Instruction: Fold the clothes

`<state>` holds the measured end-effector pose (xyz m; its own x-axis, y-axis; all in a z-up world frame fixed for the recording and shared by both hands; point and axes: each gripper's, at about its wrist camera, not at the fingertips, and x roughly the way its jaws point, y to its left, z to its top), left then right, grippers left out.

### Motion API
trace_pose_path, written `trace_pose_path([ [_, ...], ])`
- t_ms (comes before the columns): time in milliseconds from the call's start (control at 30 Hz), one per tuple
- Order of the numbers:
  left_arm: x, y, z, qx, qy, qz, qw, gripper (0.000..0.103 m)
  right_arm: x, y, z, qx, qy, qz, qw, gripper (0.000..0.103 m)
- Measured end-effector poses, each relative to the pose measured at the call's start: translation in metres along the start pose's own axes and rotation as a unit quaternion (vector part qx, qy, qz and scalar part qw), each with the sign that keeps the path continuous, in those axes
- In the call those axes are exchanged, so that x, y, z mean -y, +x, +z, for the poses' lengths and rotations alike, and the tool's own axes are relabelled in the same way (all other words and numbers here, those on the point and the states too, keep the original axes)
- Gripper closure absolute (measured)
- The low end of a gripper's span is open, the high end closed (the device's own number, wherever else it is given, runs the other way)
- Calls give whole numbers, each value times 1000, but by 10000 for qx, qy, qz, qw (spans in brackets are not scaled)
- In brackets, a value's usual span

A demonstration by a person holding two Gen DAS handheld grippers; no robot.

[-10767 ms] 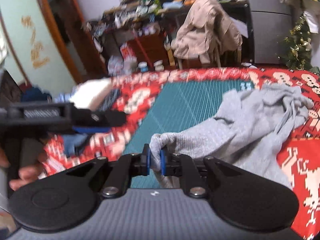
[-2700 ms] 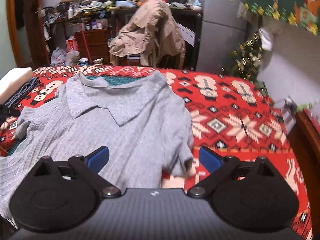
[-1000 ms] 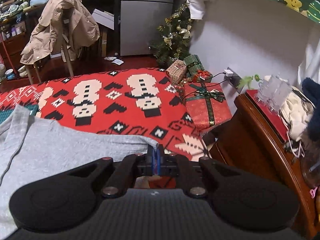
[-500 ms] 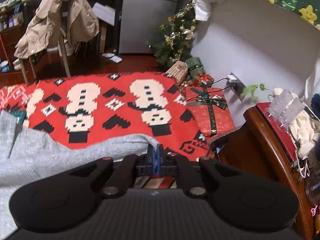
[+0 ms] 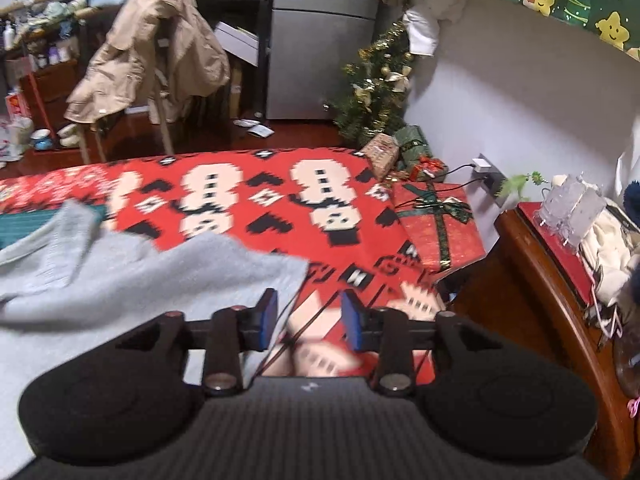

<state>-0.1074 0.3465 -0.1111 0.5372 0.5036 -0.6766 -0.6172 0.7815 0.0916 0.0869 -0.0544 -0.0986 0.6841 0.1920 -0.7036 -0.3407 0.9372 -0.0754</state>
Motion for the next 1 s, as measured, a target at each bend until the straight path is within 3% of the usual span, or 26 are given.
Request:
trace_pose_path([
  [167,0,-33,-24,-224,-459,-893,9947,80,-13,-45,-30,4,-22,494,9988,58],
  [233,1,-45,-35,-399,-658,-1242,9893,86,-19,-61,-44,-8,20,726,9974,57],
  [400,9,-64,-65,-772,-844,-1732,9782,98,-31,-92,-80,-103,274,1217,9921,57],
  [567,17,-84,-94,-1141,-1023,-2213,9631,99,-41,-110,-111,-182,325,1382,9897,62],
  [667,22,-88,-109,-1283,-1011,-2318,9589,100,-45,-117,-124,-229,320,1400,9894,67],
  [1000,33,-95,-127,-1489,-1007,-2687,9463,102,-30,-125,-144,-296,719,1361,9876,67],
])
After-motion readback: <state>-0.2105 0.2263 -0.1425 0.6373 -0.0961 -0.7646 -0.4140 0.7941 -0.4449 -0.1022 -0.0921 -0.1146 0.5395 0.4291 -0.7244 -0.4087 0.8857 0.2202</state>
